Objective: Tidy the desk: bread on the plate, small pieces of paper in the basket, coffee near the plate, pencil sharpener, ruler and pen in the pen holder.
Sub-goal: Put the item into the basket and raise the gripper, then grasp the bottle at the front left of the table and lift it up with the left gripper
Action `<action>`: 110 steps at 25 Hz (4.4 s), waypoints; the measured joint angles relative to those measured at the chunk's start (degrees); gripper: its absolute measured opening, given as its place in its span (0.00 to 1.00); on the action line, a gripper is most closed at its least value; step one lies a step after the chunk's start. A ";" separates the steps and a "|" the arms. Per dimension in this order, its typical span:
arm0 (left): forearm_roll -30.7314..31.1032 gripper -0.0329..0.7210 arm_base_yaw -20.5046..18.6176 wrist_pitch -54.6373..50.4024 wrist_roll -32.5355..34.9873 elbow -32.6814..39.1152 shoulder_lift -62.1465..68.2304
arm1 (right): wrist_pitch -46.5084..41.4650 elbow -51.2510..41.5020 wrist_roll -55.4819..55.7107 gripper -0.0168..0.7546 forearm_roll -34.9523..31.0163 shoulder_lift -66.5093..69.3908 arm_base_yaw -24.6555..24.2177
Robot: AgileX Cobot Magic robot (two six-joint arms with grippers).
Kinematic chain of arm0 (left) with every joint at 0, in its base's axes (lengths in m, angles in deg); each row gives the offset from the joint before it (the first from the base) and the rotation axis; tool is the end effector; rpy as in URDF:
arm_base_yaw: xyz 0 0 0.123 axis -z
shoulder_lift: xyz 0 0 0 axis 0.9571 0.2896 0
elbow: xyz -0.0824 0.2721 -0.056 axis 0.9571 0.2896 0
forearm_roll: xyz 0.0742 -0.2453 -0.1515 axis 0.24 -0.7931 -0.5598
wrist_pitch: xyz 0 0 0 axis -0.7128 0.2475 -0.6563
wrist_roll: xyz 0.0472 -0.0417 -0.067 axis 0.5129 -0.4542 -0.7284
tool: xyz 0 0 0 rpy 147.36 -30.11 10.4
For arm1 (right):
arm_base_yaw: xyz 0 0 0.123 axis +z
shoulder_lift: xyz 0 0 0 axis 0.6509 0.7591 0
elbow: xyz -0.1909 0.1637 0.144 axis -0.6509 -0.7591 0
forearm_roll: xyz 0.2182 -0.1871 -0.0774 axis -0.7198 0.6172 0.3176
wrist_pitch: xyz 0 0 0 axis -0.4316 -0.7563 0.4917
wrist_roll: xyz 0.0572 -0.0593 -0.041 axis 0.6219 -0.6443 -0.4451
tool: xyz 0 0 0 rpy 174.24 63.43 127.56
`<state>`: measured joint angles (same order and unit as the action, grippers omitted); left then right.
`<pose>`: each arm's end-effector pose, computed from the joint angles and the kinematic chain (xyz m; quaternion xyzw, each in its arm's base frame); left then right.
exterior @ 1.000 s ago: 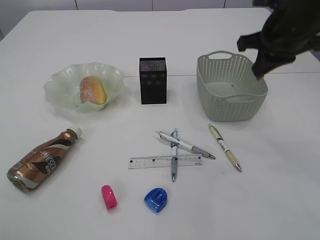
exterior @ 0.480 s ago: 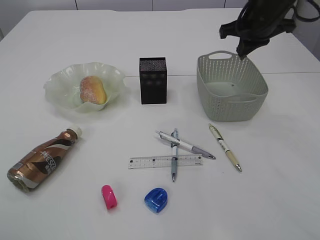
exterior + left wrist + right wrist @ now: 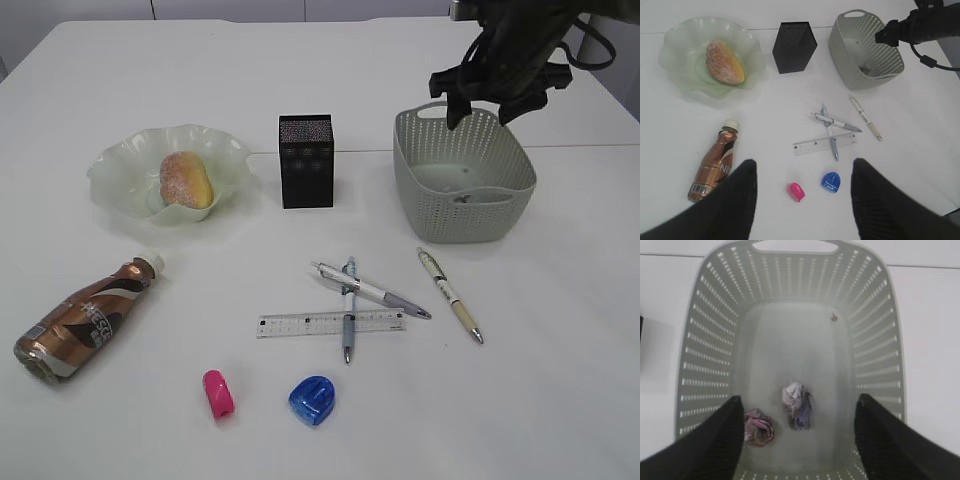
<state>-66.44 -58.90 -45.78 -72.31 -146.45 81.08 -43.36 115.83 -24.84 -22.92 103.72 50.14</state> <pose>0.2008 -0.0732 0.5063 0.0602 0.9028 -0.1998 0.3761 0.5383 0.0796 0.2395 -0.0118 0.9617 -0.0180 0.2734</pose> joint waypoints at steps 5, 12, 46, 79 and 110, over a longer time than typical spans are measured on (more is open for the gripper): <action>-0.13 0.62 0.00 0.00 0.00 0.00 0.00 | -1.13 0.00 0.05 0.76 0.05 0.00 0.00; 0.82 0.62 0.00 0.00 0.00 0.00 0.00 | -14.43 0.18 0.05 0.65 -3.85 -4.42 0.00; 14.56 0.80 1.18 3.70 9.66 6.90 42.93 | -19.04 -44.92 -4.10 0.63 -13.95 -59.97 0.00; 21.68 0.80 3.97 7.97 9.88 1.09 62.87 | -19.18 -46.78 -4.22 0.63 -13.15 -65.38 0.00; 11.90 0.43 -0.02 8.77 9.87 2.25 41.07 | -19.31 -46.78 -4.32 0.63 -11.89 -65.42 0.00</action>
<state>-54.55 -58.92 -37.01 -62.44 -144.19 122.15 -62.67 69.05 -29.16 -34.81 38.29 50.14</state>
